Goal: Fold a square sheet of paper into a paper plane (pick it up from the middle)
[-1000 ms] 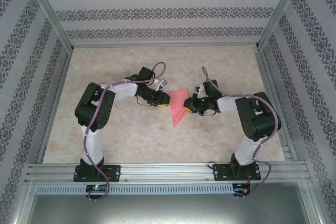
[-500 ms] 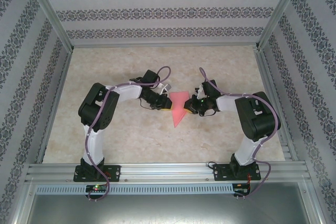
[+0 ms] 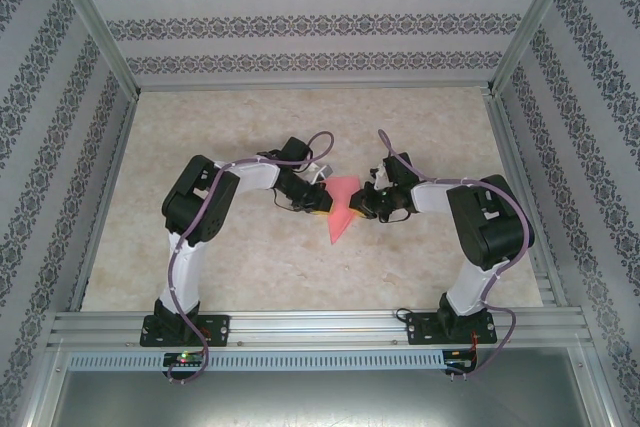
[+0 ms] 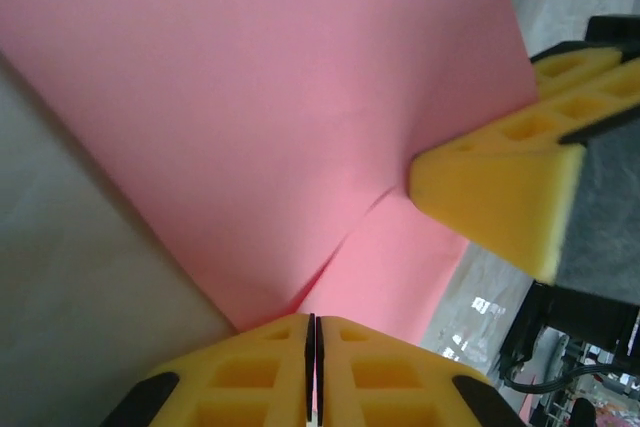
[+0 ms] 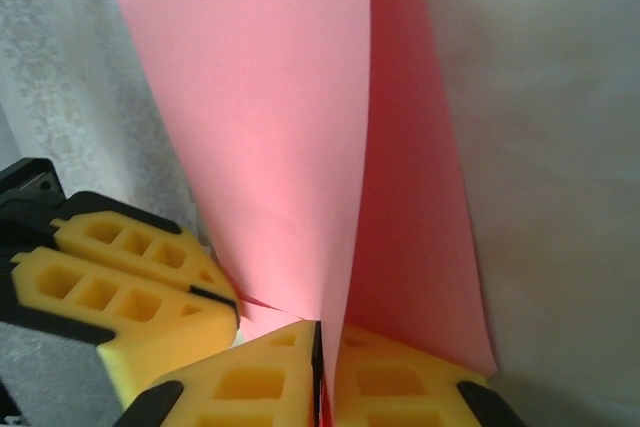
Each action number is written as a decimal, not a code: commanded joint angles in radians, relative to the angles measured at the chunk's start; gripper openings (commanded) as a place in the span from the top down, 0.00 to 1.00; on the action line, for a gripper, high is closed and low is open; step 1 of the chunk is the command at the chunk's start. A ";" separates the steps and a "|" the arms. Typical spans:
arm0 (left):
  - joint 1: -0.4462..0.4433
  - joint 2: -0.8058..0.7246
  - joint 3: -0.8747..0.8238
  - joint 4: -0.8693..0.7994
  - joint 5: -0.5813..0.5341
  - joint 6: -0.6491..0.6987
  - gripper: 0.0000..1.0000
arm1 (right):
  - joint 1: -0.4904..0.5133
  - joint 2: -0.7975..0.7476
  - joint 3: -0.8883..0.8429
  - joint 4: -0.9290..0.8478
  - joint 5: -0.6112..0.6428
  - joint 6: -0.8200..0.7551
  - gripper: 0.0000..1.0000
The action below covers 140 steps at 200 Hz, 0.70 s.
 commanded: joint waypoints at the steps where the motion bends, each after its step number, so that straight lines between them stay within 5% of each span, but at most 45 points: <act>1: -0.012 0.028 0.028 -0.043 -0.029 0.049 0.88 | 0.011 -0.023 0.016 -0.022 0.011 -0.025 0.86; 50: -0.014 0.053 0.033 -0.081 -0.075 0.072 0.89 | 0.010 -0.074 -0.005 -0.018 -0.002 -0.010 0.75; 140: -0.014 0.068 0.046 -0.099 -0.085 0.088 0.90 | 0.036 -0.074 0.005 -0.017 -0.021 0.005 0.84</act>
